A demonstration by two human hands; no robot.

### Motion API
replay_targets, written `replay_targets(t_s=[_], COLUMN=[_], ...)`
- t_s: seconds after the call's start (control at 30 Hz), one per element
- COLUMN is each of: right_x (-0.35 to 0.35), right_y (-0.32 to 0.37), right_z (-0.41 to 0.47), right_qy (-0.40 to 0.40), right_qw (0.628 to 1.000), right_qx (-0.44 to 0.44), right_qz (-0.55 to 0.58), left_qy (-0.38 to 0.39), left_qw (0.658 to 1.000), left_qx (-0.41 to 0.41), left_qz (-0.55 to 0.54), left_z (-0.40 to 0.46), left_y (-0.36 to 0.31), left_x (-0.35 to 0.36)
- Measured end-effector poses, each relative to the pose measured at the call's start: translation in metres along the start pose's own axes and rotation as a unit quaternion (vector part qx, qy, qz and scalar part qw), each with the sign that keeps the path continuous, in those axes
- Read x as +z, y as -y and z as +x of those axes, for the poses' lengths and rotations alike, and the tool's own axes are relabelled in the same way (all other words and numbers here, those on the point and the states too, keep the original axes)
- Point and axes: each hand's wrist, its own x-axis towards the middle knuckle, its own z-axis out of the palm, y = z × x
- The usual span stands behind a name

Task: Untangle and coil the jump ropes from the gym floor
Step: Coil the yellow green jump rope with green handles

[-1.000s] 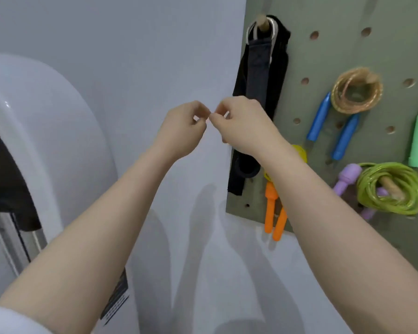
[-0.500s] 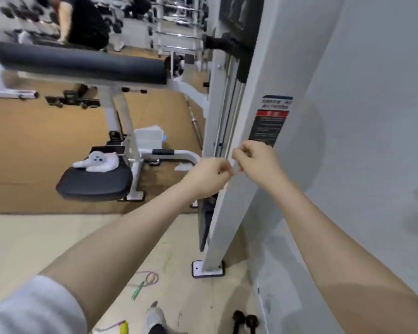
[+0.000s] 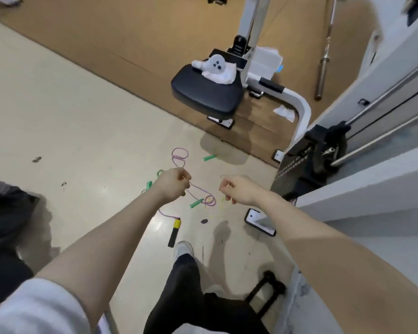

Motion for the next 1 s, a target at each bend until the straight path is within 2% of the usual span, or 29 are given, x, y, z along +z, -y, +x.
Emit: replay_targets(t_s=[0.13, 0.27, 0.5, 0.63, 0.77, 0.9, 1.0], right_x=[0.034, 0.076, 0.178, 0.228, 0.272, 0.316, 0.327], right_y=[-0.02, -0.066, -0.195, -0.268, -0.324, -0.369, -0.389], right_z=[0.067, 0.144, 0.285, 0.367, 0.455, 0.524, 0.539], right_qy=[0.038, 0.017, 0.087, 0.109, 0.106, 0.079, 0.039], right_qw=[0.999, 0.996, 0.979, 0.97, 0.96, 0.936, 0.89], right_qx=[0.036, 0.059, 0.09, 0.081, 0.03, -0.049, -0.139], right_qz=[-0.009, -0.071, -0.161, -0.203, -0.257, -0.341, -0.432], left_qy=[0.004, 0.01, 0.045, 0.057, 0.042, 0.005, 0.069], left_qw=[0.999, 0.998, 0.989, 0.987, 0.982, 0.976, 0.974], left_qx=[-0.041, -0.065, -0.135, -0.146, -0.135, -0.117, -0.082], left_qz=[-0.014, -0.004, -0.037, 0.034, 0.126, 0.181, 0.199], left_z=[0.051, 0.121, 0.247, 0.329, 0.412, 0.483, 0.505], left_y=[0.049, 0.106, 0.242, 0.312, 0.364, 0.407, 0.436], left_x=[-0.004, 0.025, 0.137, 0.197, 0.242, 0.284, 0.306])
